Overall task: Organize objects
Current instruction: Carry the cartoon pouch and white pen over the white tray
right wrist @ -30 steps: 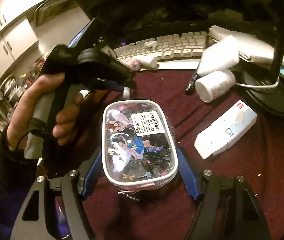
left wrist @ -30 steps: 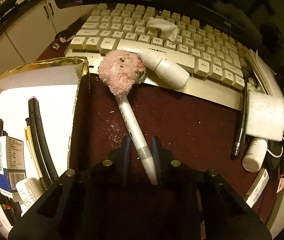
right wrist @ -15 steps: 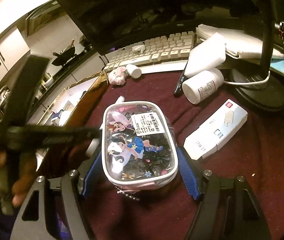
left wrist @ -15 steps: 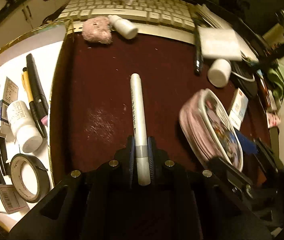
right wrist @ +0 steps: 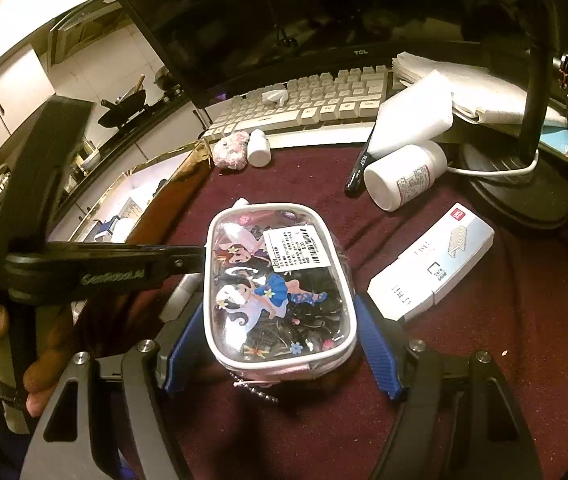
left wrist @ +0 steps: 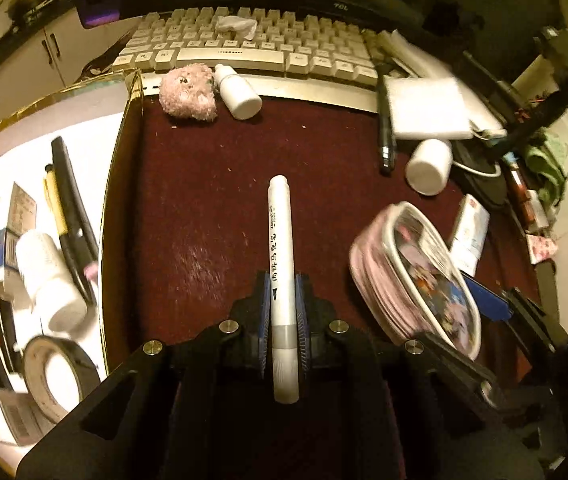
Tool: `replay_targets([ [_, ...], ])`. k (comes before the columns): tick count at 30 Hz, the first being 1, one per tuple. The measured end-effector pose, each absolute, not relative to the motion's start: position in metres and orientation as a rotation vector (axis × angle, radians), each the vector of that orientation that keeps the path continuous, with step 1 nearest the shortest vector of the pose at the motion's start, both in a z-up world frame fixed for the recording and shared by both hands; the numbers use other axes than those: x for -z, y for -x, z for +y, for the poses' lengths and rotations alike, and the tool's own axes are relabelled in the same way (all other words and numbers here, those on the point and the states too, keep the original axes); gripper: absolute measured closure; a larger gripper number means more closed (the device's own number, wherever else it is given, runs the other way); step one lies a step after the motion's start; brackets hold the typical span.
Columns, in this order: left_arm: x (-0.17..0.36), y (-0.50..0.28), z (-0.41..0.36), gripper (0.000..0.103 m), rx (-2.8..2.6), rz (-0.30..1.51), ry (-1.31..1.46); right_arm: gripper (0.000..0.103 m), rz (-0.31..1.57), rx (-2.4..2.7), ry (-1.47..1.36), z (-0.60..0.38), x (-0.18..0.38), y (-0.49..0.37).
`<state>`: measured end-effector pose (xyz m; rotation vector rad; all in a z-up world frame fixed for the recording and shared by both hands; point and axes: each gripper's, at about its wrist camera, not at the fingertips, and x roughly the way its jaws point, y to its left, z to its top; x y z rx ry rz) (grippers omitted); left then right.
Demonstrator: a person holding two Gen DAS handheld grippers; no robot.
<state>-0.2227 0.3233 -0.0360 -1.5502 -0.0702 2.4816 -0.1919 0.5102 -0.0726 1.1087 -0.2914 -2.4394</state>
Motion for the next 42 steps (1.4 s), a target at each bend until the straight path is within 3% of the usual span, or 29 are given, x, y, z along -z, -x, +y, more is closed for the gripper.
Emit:
replay_targets([
  [10,0.026,0.182,0.306,0.091,-2.408,-0.298,1.434,0.031,-0.154,2.471,-1.122,0.492,0.070,0.189],
  [14,0.009,0.174,0.293,0.091,-2.431,-0.332,1.365,0.032,-0.224,2.444,-1.116,0.492,0.065,0.188],
  [26,-0.038,0.162,0.198,0.091,-2.511,-0.560,1.189,0.032,-0.217,2.397,-0.969,0.422,-0.004,0.206],
  [42,-0.026,0.225,0.061,0.091,-2.723,-0.676,1.267,0.031,-0.164,2.315,-1.057,0.305,0.002,0.293],
])
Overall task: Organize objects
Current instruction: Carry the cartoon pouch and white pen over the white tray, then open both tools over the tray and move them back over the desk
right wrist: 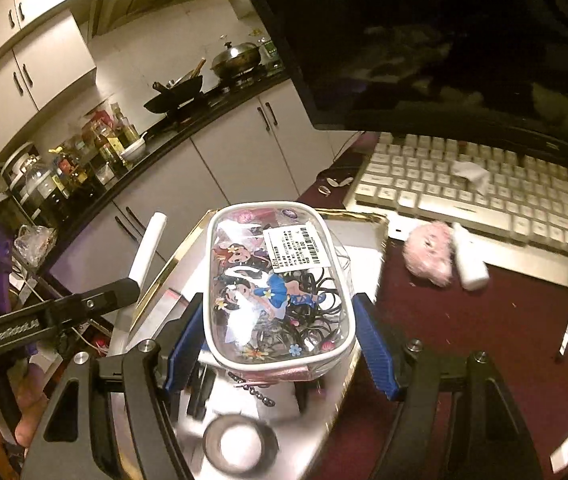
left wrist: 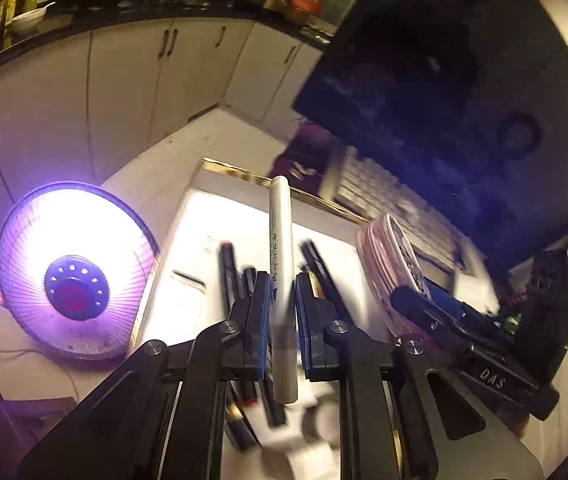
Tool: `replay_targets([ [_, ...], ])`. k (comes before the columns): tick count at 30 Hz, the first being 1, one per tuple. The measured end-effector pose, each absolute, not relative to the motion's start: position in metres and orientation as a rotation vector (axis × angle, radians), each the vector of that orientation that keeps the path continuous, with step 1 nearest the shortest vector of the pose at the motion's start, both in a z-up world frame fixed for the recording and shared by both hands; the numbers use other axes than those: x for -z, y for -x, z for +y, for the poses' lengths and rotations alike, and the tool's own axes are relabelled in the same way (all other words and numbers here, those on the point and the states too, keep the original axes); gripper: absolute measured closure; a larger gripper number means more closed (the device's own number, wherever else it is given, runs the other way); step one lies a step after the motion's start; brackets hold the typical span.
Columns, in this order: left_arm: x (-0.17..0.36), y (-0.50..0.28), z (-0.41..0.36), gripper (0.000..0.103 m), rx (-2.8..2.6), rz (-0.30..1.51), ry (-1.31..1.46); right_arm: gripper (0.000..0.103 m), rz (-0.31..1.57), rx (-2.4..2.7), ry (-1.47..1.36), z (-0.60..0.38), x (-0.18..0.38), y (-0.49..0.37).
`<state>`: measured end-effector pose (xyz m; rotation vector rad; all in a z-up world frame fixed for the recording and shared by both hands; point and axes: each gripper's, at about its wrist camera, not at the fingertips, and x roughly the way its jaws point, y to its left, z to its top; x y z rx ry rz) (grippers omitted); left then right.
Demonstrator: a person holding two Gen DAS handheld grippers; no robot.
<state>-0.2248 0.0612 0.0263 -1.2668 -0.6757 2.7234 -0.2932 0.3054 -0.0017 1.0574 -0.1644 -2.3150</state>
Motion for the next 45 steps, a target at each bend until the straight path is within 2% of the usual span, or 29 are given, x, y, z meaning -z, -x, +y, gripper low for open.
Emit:
replay_targets([
  [7,0.005,0.270,0.050,0.091,-2.707,-0.632,1.442,0.031,-0.161,2.312,-1.157,0.292,0.025,0.325],
  [15,0.027,0.296,0.049,0.091,-2.711,-0.582,1.606,0.031,-0.093,2.356,-1.146,0.288,0.036,0.328],
  [26,0.034,0.303,0.047,0.091,-2.715,-0.570,1.643,0.030,-0.037,2.334,-1.151,0.280,0.039,0.327],
  [27,0.033,0.303,0.046,0.090,-2.707,-0.588,1.634,0.030,-0.026,2.336,-1.152,0.279,0.040,0.327],
  [29,0.031,0.299,0.045,0.080,-2.697,-0.616,1.616,0.029,-0.023,2.325,-1.149,0.278,0.040,0.327],
  [30,0.029,0.297,0.045,0.069,-2.702,-0.628,1.596,0.028,-0.025,2.317,-1.149,0.279,0.040,0.327],
  [31,0.026,0.293,0.044,0.063,-2.715,-0.637,1.572,0.027,-0.031,2.295,-1.148,0.279,0.039,0.327],
  [39,0.004,0.248,0.049,0.062,-2.790,-0.637,1.477,0.027,-0.027,2.273,-1.080,0.282,0.024,0.312],
  [45,-0.021,0.185,0.085,0.059,-2.839,-0.664,1.295,0.027,-0.061,2.285,-0.952,0.314,0.007,0.247],
])
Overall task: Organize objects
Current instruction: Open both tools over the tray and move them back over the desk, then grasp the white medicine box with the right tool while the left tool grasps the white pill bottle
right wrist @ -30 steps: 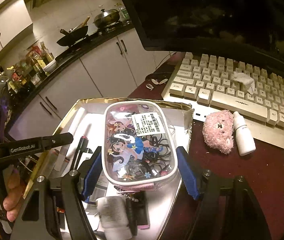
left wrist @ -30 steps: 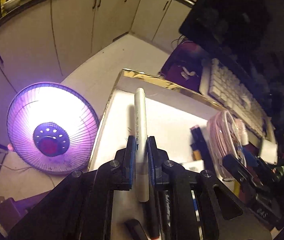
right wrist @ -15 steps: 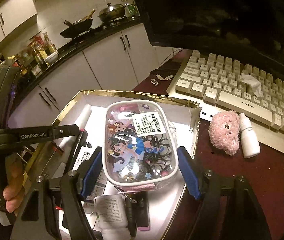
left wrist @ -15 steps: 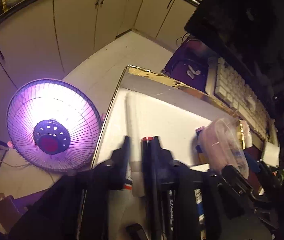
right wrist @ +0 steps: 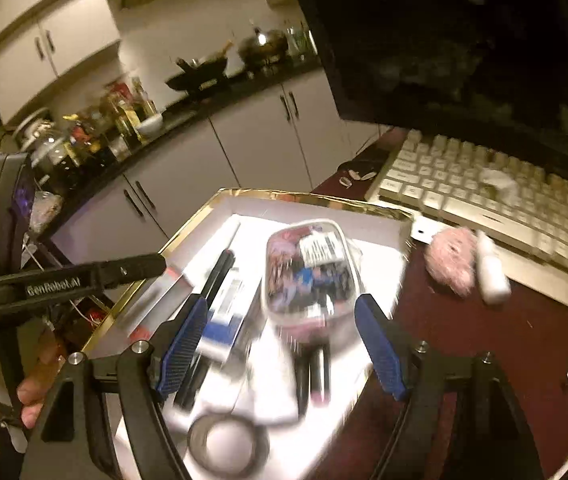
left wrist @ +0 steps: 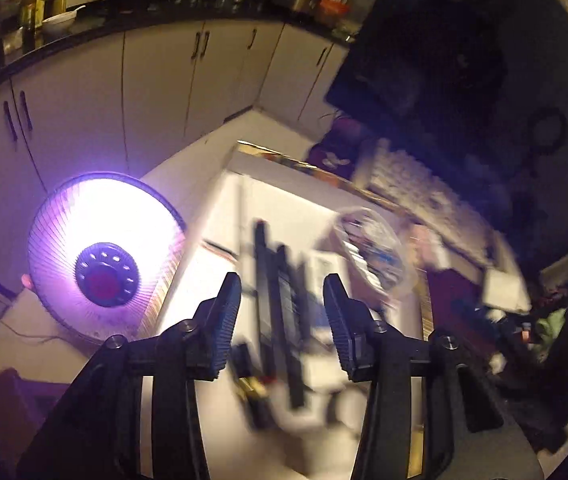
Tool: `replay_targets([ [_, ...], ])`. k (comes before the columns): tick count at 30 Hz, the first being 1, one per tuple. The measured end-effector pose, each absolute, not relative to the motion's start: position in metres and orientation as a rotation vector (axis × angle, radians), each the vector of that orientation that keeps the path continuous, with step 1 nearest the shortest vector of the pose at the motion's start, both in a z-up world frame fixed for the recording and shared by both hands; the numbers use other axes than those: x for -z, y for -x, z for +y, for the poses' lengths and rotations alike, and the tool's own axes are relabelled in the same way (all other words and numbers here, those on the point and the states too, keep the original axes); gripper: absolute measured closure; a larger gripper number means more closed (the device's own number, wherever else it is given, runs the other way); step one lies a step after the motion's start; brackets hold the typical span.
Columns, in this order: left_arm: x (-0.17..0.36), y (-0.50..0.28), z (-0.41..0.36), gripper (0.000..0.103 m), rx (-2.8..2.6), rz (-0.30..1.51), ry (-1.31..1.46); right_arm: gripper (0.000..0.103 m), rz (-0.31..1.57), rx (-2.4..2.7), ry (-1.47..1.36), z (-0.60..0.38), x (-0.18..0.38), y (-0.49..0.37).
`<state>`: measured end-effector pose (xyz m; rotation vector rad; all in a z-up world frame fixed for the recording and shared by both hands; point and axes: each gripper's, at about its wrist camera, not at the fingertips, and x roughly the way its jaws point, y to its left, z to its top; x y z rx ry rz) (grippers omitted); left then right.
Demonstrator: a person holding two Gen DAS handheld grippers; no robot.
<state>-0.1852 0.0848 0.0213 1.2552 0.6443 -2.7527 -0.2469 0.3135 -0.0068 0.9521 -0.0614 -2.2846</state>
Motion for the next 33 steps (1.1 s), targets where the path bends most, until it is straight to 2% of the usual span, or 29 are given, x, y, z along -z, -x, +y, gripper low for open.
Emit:
replay_targets([
  [6,-0.029,0.159,0.155,0.059,2.939,0.753,-1.210,0.027,-0.173,2.358,-1.048,0.393,0.027,0.206],
  [11,-0.026,0.170,0.220,0.059,3.038,0.627,-1.320,0.027,-0.314,2.607,-1.102,0.479,0.031,0.180],
  [13,-0.022,0.174,0.241,0.059,3.046,0.577,-1.383,0.033,-0.390,2.681,-1.145,0.510,0.037,0.174],
  [19,-0.018,0.175,0.275,0.059,3.079,0.503,-1.468,0.037,-0.547,2.748,-1.263,0.551,0.053,0.186],
  [27,-0.013,0.176,0.281,0.059,3.057,0.488,-1.496,0.037,-0.499,2.804,-1.319,0.543,0.059,0.211],
  [29,-0.011,0.176,0.284,0.059,3.057,0.477,-1.506,0.044,-0.470,2.836,-1.328,0.543,0.062,0.215],
  [30,-0.010,0.176,0.285,0.059,3.056,0.470,-1.512,0.058,-0.434,2.861,-1.347,0.542,0.062,0.216],
  [33,-0.007,0.178,0.290,0.059,3.052,0.454,-1.526,0.063,-0.425,2.847,-1.339,0.547,0.063,0.214],
])
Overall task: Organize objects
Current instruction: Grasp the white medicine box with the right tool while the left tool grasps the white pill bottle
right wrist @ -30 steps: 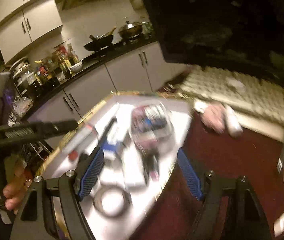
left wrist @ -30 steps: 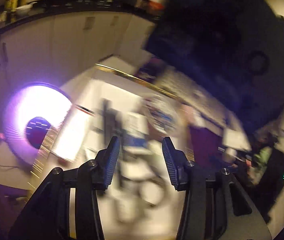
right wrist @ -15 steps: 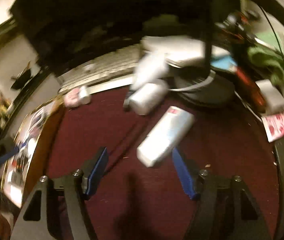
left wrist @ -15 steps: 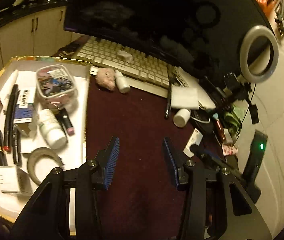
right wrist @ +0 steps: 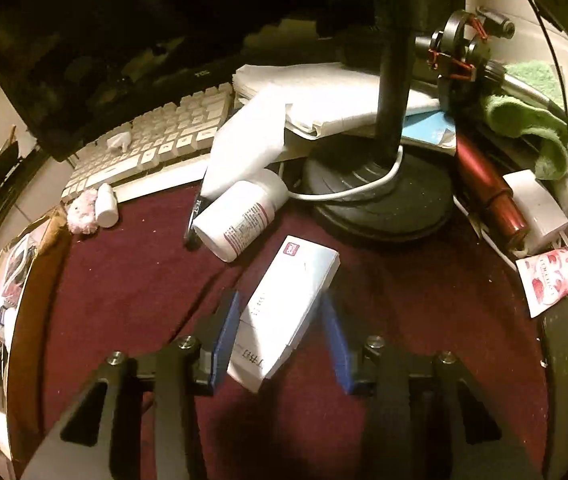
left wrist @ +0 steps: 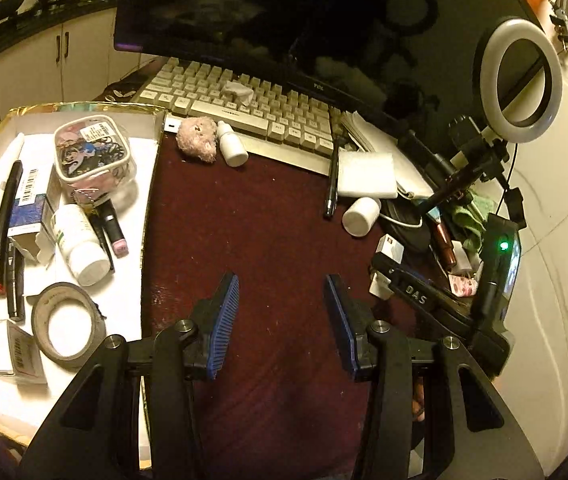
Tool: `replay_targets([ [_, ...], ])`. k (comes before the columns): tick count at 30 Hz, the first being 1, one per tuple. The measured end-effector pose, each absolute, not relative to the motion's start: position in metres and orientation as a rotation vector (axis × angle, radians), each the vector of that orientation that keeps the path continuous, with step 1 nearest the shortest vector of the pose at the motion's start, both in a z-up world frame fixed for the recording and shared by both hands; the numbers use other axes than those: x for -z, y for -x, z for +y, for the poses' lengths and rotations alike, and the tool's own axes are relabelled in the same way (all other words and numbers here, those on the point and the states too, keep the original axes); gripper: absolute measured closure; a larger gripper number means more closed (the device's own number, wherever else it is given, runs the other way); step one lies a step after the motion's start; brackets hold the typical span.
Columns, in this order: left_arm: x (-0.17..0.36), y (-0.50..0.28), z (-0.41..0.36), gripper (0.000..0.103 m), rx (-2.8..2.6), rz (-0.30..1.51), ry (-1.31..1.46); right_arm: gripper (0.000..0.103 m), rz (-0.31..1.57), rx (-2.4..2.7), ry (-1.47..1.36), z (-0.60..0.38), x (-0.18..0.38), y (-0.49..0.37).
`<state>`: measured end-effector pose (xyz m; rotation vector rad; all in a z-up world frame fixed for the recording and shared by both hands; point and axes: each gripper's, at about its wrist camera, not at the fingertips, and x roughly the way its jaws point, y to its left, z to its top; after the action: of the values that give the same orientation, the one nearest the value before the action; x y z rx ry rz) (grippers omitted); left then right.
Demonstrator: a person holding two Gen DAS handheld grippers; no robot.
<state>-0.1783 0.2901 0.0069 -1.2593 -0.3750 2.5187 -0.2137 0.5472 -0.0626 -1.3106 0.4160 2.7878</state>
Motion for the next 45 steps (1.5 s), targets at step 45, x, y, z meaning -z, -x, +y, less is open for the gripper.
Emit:
replay_targets([
  [45,0.046,0.305,0.431,0.059,-2.309,-0.197,1.392,0.068,0.653,-2.897,1.328,0.599,0.068,0.189],
])
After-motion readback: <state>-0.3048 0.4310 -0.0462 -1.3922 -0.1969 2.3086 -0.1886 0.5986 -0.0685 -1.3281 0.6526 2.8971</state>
